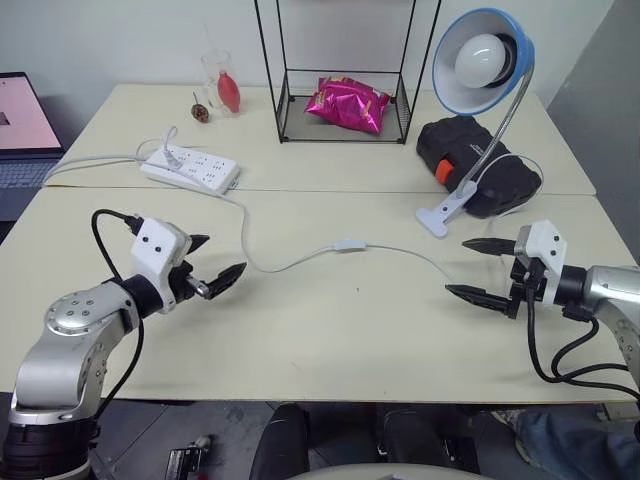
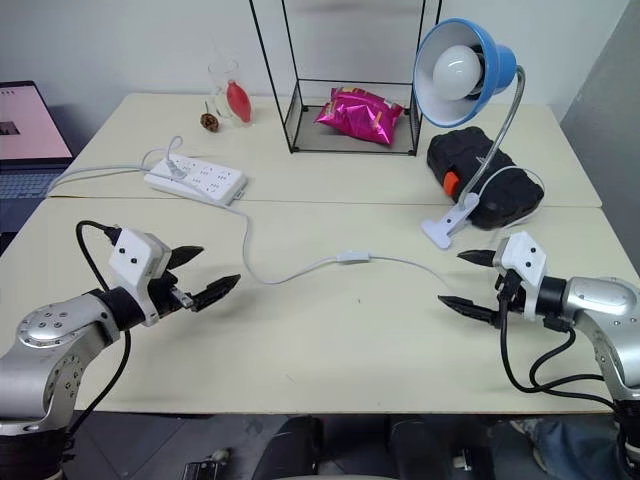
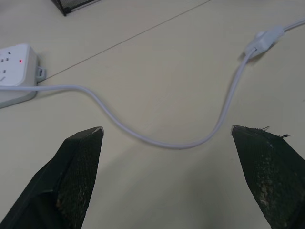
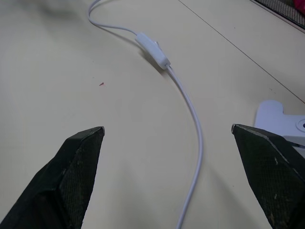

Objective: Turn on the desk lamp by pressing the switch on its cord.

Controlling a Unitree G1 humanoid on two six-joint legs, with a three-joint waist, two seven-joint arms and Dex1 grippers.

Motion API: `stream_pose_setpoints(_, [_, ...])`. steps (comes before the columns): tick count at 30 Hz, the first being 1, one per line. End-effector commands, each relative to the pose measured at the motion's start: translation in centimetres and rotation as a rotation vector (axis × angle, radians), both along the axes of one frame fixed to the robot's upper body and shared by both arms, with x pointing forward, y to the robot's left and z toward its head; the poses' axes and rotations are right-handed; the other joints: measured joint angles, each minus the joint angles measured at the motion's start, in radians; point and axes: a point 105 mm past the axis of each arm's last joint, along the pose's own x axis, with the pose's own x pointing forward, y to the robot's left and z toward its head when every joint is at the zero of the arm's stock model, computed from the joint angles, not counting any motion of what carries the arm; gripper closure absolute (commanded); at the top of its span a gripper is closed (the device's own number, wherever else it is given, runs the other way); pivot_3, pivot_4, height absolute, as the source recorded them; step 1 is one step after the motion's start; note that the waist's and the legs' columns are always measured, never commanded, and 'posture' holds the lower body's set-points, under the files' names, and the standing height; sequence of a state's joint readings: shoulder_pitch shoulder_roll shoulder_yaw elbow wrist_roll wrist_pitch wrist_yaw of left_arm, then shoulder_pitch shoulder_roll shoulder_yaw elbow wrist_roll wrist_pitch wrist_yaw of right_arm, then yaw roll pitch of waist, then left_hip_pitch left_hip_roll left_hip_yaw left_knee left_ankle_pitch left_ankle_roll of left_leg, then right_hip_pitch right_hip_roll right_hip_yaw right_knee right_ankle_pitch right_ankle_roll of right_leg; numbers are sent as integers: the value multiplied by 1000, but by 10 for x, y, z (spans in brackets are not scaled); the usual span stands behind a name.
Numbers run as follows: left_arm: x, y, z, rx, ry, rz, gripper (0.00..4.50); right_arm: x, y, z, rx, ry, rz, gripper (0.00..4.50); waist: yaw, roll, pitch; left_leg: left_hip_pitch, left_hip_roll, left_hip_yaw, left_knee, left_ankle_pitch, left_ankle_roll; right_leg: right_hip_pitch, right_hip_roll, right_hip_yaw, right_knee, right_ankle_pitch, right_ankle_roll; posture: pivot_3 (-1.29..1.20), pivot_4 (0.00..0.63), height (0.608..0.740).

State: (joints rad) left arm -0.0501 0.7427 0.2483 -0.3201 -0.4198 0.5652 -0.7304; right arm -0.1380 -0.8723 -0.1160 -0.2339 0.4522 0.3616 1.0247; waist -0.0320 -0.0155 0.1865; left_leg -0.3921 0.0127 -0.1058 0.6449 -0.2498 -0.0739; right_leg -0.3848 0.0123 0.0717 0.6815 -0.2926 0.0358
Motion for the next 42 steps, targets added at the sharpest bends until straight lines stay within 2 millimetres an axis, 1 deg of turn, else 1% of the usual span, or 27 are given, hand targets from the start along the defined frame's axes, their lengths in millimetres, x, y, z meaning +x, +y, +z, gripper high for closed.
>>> stream_pose_setpoints(1, [-1, -10, 14, -3, -44, -48, 17, -2, 7, 11, -14, -36, 36, 0, 0, 0, 0, 0, 0, 0, 0, 0, 0, 0, 0, 0, 0, 0, 0, 0, 150, 740])
stream_pose_setpoints(12, [3, -21, 16, -33, -19, -62, 17, -4, 12, 13, -20, -33, 50, 0, 0, 0, 0, 0, 0, 0, 0, 0, 0, 0, 0, 0, 0, 0, 0, 0, 150, 740])
stream_pose_setpoints(20, [-4, -41, 18, -88, -5, -192, 17, -4, 16, 14, -29, -22, 71, 0, 0, 0, 0, 0, 0, 0, 0, 0, 0, 0, 0, 0, 0, 0, 0, 0, 150, 740])
stream_pose_setpoints(23, [-3, -45, 18, -100, -4, -207, 17, -5, 18, 13, -31, -19, 78, 0, 0, 0, 0, 0, 0, 0, 0, 0, 0, 0, 0, 0, 0, 0, 0, 0, 150, 740])
stream_pose_setpoints(29, [7, -55, 16, -123, -10, -206, 17, -7, 26, 13, -25, -25, 85, 0, 1, 0, 0, 0, 0, 0, 0, 0, 0, 0, 0, 0, 0, 0, 0, 0, 150, 740])
stream_pose_setpoints(33, [14, -68, 16, -231, 24, -232, 17, -7, 31, 12, -34, -34, 82, 0, 1, 0, 0, 0, 0, 0, 0, 0, 0, 0, 0, 0, 0, 0, 0, 0, 150, 740])
stream_pose_setpoints(39, [42, -92, 5, -363, 92, -242, 17, 5, 39, 15, -62, -84, 2, 0, 1, 0, 0, 0, -1, -1, 1, 0, 0, 0, 0, -1, 0, 0, 0, 0, 150, 740])
stream_pose_setpoints(42, [53, -108, -5, -396, 162, -271, 17, 3, 44, 13, -76, -43, -5, 0, 1, 0, 0, -1, -1, -1, 1, 0, 0, 0, 0, -1, 0, 1, -1, 0, 150, 740])
